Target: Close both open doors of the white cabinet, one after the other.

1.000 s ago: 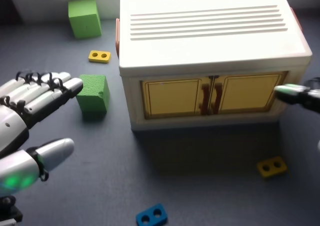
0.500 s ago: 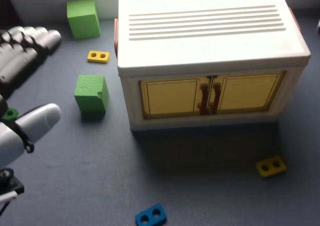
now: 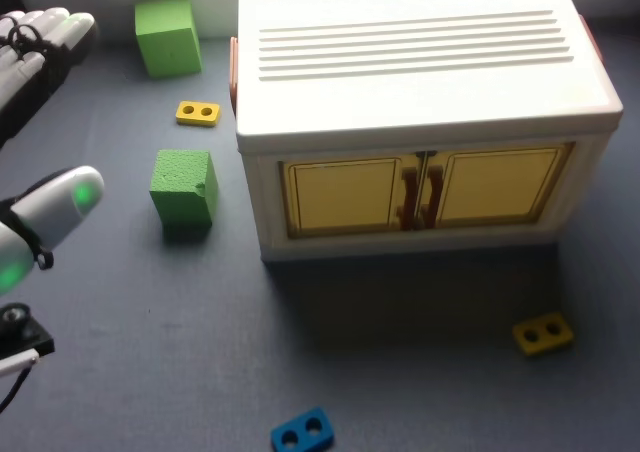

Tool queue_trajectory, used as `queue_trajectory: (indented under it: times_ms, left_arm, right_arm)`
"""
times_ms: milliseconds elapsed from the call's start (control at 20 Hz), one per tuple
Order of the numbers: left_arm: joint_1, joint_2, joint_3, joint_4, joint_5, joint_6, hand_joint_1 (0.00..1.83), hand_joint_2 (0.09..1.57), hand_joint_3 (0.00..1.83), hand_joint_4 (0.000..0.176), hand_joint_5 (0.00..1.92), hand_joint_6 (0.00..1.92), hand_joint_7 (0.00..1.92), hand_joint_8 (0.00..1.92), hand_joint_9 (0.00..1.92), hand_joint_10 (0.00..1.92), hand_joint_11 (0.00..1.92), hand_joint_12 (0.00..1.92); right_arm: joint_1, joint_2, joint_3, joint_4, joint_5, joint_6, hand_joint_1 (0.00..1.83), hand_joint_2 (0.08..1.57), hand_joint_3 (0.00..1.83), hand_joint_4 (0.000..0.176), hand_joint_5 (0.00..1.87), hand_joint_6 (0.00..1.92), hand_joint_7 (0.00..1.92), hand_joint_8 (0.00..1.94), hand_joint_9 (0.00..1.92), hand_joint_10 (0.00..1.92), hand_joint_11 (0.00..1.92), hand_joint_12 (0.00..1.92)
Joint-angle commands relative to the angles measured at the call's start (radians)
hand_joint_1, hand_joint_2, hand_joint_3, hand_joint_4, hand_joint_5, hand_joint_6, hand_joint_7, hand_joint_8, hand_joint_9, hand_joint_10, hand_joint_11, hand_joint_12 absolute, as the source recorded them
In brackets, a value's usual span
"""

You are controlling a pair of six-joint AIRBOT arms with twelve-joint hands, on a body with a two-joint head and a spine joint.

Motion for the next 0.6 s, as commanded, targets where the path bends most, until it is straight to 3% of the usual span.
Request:
queue_trajectory:
  times_ms: [0, 50, 100, 150, 200, 250, 300, 350, 400, 450, 500, 550]
  left_arm:
    - [-0.015, -0.002, 0.007, 0.001, -0.126, -0.018, 0.08, 1.56, 0.01, 0.0, 0.13, 0.01, 0.0, 0.0, 0.0, 0.0, 0.0, 0.0]
    - [-0.032, -0.002, 0.01, 0.005, -0.126, -0.02, 0.26, 1.57, 0.03, 0.0, 0.36, 0.14, 0.02, 0.0, 0.0, 0.0, 0.0, 0.0]
    - [-0.064, 0.001, 0.011, 0.023, -0.126, -0.008, 0.24, 1.57, 0.07, 0.091, 0.13, 0.05, 0.0, 0.0, 0.0, 0.0, 0.0, 0.0]
    - [-0.079, 0.005, 0.011, 0.032, -0.126, 0.009, 0.27, 1.56, 0.05, 0.159, 0.04, 0.01, 0.07, 0.01, 0.0, 0.0, 0.0, 0.0]
    - [-0.095, 0.015, 0.009, 0.034, -0.126, 0.037, 0.17, 1.51, 0.01, 0.173, 0.02, 0.0, 0.08, 0.0, 0.08, 0.01, 0.0, 0.76]
    - [-0.109, 0.02, 0.012, 0.035, -0.127, 0.038, 0.5, 1.34, 0.0, 0.058, 0.47, 0.13, 0.49, 0.07, 0.36, 0.09, 0.0, 1.12]
    - [-0.132, 0.03, 0.009, 0.039, -0.127, 0.031, 0.42, 1.39, 0.0, 0.0, 0.51, 0.09, 0.49, 0.03, 0.54, 0.2, 0.0, 1.38]
    - [-0.146, 0.04, 0.002, 0.053, -0.127, 0.026, 0.58, 1.43, 0.0, 0.0, 0.4, 0.02, 0.28, 0.02, 0.64, 0.85, 0.0, 1.75]
    - [-0.149, 0.049, -0.005, 0.064, -0.127, 0.018, 0.9, 1.4, 0.0, 0.0, 0.48, 1.32, 0.66, 0.23, 0.75, 0.96, 0.74, 1.28]
    - [-0.145, 0.051, -0.008, 0.065, -0.127, 0.002, 1.11, 1.29, 0.0, 0.0, 0.52, 1.5, 0.81, 1.06, 0.95, 0.98, 1.12, 1.24]
    - [-0.142, 0.052, -0.009, 0.061, -0.127, -0.021, 0.88, 1.33, 0.0, 0.042, 0.56, 1.57, 0.89, 0.96, 1.05, 0.94, 1.04, 1.35]
    - [-0.15, 0.051, -0.009, 0.06, -0.127, -0.038, 0.73, 1.4, 0.0, 0.104, 0.48, 1.72, 0.94, 1.03, 1.07, 1.1, 0.87, 1.58]
  right_arm:
    - [0.013, 0.008, -0.009, -0.006, 0.13, -0.01, 1.1, 1.31, 0.0, 0.021, 0.43, 0.03, 0.26, 0.01, 0.24, 0.01, 0.11, 0.02]
    - [0.071, 0.008, -0.029, -0.039, 0.13, -0.041, 1.09, 1.3, 0.0, 0.0, 0.48, 0.01, 0.26, 0.0, 0.28, 0.0, 0.2, 0.03]
    - [0.095, 0.008, -0.05, -0.081, 0.13, -0.082, 0.96, 1.26, 0.0, 0.0, 0.41, 0.0, 0.34, 0.01, 0.35, 0.01, 0.35, 0.08]
    - [0.1, 0.01, -0.058, -0.094, 0.13, -0.101, 0.94, 1.24, 0.0, 0.0, 0.45, 0.01, 0.4, 0.01, 0.38, 0.0, 0.34, 0.06]
    - [0.116, 0.019, -0.062, -0.102, 0.13, -0.12, 0.98, 1.18, 0.0, 0.118, 0.8, 0.89, 0.53, 0.0, 0.46, 0.0, 0.38, 0.09]
    - [0.116, 0.027, -0.063, -0.092, 0.13, -0.121, 1.01, 1.18, 0.0, 0.058, 0.83, 1.13, 0.68, 0.01, 0.59, 0.01, 0.38, 0.13]
    - [0.121, 0.042, -0.077, -0.092, 0.13, -0.118, 1.02, 1.18, 0.0, 0.048, 0.85, 1.17, 0.73, 0.01, 0.68, 0.01, 0.4, 0.26]
    - [0.13, 0.059, -0.093, -0.093, 0.131, -0.118, 1.12, 1.15, 0.01, 0.0, 0.88, 1.12, 0.69, 0.0, 0.67, 0.0, 0.22, 0.64]
    - [0.134, 0.072, -0.106, -0.093, 0.131, -0.117, 1.1, 1.21, 0.02, 0.0, 0.77, 1.28, 0.72, 0.01, 0.67, 0.0, 0.23, 0.78]
    - [0.148, 0.078, -0.117, -0.093, 0.131, -0.111, 1.06, 1.26, 0.01, 0.0, 0.71, 1.38, 0.81, 0.03, 0.77, 0.03, 0.39, 0.85]
    - [0.159, 0.077, -0.121, -0.086, 0.131, -0.109, 1.09, 1.24, 0.01, 0.0, 0.73, 1.35, 0.85, 0.01, 0.85, 0.03, 0.51, 0.86]
    - [0.169, 0.075, -0.128, -0.061, 0.131, -0.104, 1.14, 1.23, 0.03, 0.0, 0.66, 1.42, 0.87, 0.97, 0.96, 0.05, 0.51, 1.01]
